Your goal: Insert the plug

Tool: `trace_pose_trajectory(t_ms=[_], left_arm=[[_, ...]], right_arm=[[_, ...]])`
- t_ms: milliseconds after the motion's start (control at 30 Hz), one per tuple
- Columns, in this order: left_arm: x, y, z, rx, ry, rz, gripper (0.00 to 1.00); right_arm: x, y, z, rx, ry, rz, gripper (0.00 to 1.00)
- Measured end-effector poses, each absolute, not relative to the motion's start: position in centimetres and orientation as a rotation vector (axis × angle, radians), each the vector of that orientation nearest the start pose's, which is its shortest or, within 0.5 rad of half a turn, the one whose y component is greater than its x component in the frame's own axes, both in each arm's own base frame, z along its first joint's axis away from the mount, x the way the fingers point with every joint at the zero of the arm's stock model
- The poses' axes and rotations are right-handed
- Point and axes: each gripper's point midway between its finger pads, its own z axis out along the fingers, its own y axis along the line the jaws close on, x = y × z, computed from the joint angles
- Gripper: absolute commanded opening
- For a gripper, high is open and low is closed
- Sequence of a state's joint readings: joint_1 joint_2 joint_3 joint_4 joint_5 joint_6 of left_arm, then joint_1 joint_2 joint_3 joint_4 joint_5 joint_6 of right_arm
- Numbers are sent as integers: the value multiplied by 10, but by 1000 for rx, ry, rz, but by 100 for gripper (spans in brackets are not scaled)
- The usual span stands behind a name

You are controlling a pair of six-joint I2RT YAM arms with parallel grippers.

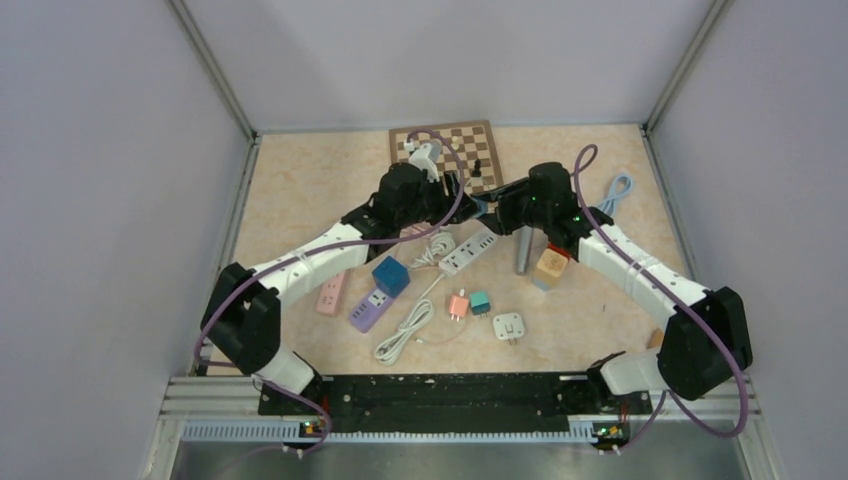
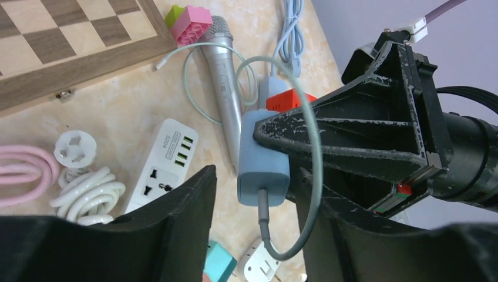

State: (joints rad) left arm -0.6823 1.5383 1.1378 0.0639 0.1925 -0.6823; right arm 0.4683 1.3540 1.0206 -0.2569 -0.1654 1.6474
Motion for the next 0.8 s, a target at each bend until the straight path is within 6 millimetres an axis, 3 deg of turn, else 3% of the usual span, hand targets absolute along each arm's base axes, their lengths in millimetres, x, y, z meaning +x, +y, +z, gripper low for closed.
trace_pose_trajectory(t_ms=[100,167,200,233,300,333,533,700,800], left_arm=[[338,-351,225,143,2056,-1069,38],[339,-355,225,147,2059,-1072,22],[340,-356,224,157,2062,-1067,13],[340,-357,223,164,2063,-1066,0],[340,-358,221,169,2069,-1059,0],[341,-358,218,176,2079,-1050,0],[352,-360,202,326,2147,-911,0],[368,-366,186,538,2190,-770,0],[371,-365,166,670,2251,-687,0]], right_arm=[[341,251,215,1305,2142,1269,11],[342,252,213,1310,2143,1266,15],[343,251,212,1313,2144,1262,27],[343,251,211,1315,2146,1258,49],[344,250,208,1316,2146,1246,84],[344,250,207,1309,2152,1235,92],[343,223,188,1135,2229,1028,98],[342,157,176,1018,2194,778,95],[338,127,182,948,2156,663,90]])
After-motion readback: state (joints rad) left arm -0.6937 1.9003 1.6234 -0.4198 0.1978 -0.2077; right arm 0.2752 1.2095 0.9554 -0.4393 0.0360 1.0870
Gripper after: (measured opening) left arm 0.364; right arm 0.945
